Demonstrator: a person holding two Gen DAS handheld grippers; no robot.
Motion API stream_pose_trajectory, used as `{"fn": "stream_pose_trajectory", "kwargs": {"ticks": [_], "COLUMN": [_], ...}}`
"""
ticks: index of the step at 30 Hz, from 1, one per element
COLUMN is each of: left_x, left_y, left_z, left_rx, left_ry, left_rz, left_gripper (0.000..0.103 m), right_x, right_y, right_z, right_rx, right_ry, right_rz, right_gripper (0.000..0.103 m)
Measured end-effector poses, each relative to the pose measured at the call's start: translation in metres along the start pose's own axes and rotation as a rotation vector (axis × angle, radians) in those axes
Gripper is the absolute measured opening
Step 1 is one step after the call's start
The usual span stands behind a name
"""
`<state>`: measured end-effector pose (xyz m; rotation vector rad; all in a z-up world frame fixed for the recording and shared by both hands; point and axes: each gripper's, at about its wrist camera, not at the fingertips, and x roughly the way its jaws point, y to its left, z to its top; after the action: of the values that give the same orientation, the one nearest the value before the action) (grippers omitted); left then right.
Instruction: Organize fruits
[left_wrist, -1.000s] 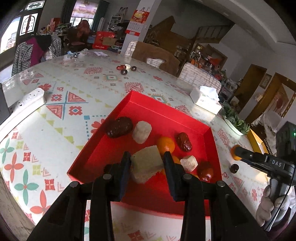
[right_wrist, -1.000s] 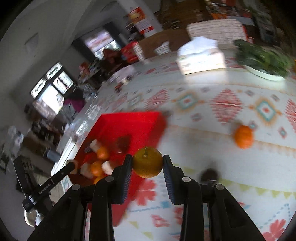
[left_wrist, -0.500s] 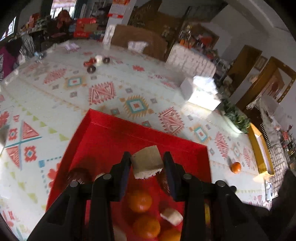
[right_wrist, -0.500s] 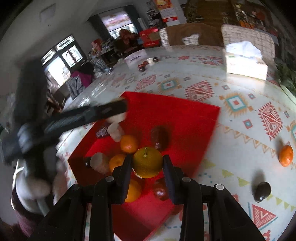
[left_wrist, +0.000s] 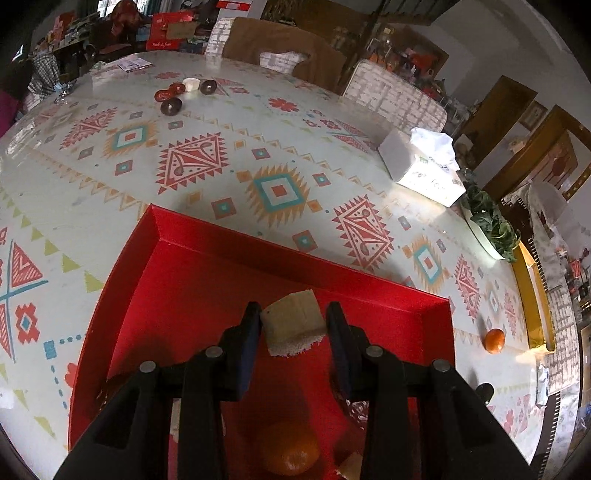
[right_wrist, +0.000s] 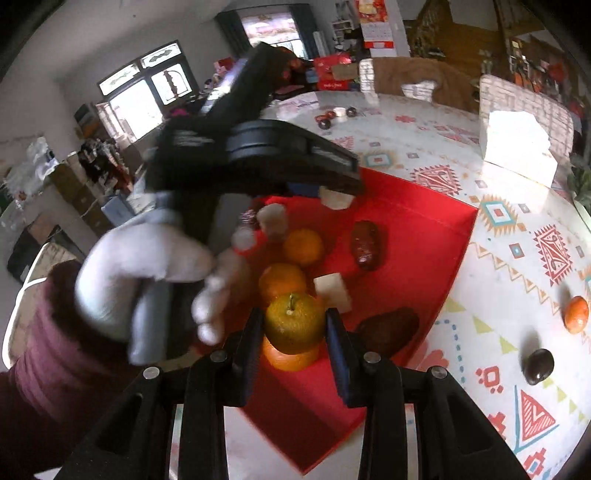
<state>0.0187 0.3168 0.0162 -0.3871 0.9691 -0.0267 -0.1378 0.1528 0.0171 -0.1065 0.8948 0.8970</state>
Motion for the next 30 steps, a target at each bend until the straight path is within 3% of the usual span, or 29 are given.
{"fn": "stream_pose_trajectory", "kwargs": {"ticks": [9, 14, 21, 26, 30], "left_x": [0.002, -0.006, -0.026, -0.044, -0.058], "left_y": [0.009, 0.007, 0.003, 0.0, -0.001], "left_z": [0.002, 0.003, -0.001, -0.01, -0.018], "left_rx": [-0.018, 0.002, 0.02, 0.031, 0.038], "left_ry": [-0.001, -0.021, -0.072, -0.112, -0.14], "left_rz": [0.022, 0.02, 0.028, 0.02, 0.026], "left_gripper": [0.038, 0.039, 0.041, 0.053, 0.058], "right_x": [0.013, 0.011, -0.013, -0.011, -0.003], "right_y": [0.006, 0.013, -0.003, -0.03, -0.043], "right_z": [0.0, -0.005, -0.011, 0.006, 0.017], "right_rx": [-0.002, -0.03, 0.018, 0.048, 0.064], "right_ry": [0.002, 0.0, -0.052, -0.09, -0.098], "right_rz": [0.087, 0.076, -0.008, -0.126, -0.16], "right_gripper": [0.038, 0.037, 0.036, 0.038, 0.039]}}
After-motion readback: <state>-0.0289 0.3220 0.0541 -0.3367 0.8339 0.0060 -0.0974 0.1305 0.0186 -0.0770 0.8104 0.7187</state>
